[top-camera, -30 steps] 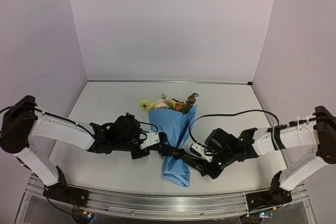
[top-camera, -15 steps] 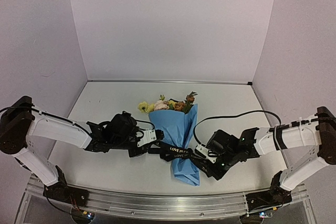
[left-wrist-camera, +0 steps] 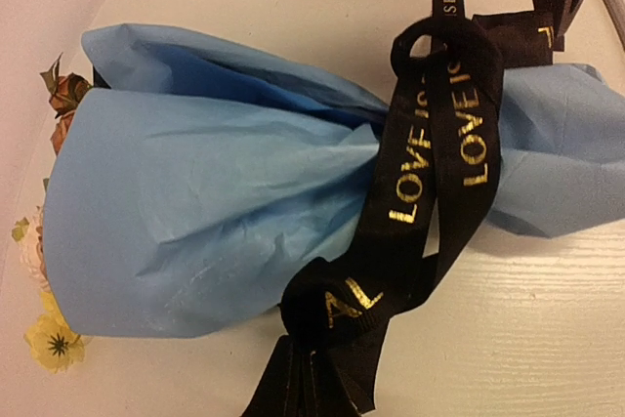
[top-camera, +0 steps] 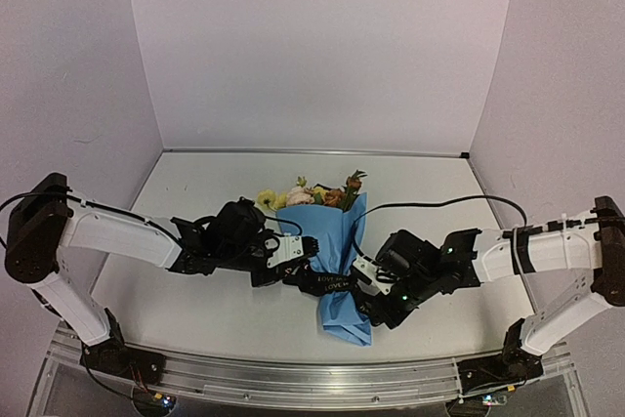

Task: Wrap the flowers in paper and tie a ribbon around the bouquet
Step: Tie the half-tied ribbon around the folded bouquet.

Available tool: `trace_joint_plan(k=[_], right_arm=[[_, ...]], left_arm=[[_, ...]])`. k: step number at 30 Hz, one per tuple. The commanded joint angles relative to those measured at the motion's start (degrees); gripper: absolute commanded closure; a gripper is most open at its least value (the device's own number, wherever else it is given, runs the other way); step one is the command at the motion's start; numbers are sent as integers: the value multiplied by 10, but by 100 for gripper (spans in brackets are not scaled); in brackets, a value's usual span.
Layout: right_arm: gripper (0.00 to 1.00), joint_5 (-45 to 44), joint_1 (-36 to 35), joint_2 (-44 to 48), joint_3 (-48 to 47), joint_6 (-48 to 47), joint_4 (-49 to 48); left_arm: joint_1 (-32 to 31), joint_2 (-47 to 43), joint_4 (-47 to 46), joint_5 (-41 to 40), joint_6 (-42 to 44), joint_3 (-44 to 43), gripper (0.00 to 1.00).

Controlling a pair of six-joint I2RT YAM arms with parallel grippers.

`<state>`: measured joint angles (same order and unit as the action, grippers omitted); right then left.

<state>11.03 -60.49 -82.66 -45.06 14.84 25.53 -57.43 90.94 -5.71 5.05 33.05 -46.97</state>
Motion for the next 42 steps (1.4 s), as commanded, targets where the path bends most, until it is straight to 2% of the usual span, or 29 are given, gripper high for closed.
trace_joint_plan(k=[1,7,11,14,20,23,27,32,35,38,42], right_arm=[[100,-36,-2,-7,-3,8,9],[100,-66,-2,-10,8,18,18],[100,-70,-3,-12,8,19,19],[100,-74,-3,-13,8,21,19],[100,-67,-2,-22,3,28,19],[100,-64,-2,-22,0,31,18],[100,-59,-2,-21,-1,31,16],[100,-53,-2,-23,-4,32,15],[100,-52,-2,-22,-3,35,15],[100,-51,-2,-20,-2,38,13],[100,-51,-2,-19,-2,38,10]], left_arm=[[-2,19,-16,34,3,-36,93],[-9,21,-55,40,-30,-21,76],[-10,14,-87,29,-85,-8,72],[-8,-26,-141,5,-160,37,56],[-8,-126,-144,-61,-389,95,34],[-8,-174,-149,-98,-519,134,34],[-8,-198,-122,-129,-628,176,36],[-6,-137,-108,-152,-740,168,41],[5,-98,-91,-169,-861,149,45],[24,-66,-87,-149,-962,141,49],[30,-18,-115,-111,-1036,131,53]])
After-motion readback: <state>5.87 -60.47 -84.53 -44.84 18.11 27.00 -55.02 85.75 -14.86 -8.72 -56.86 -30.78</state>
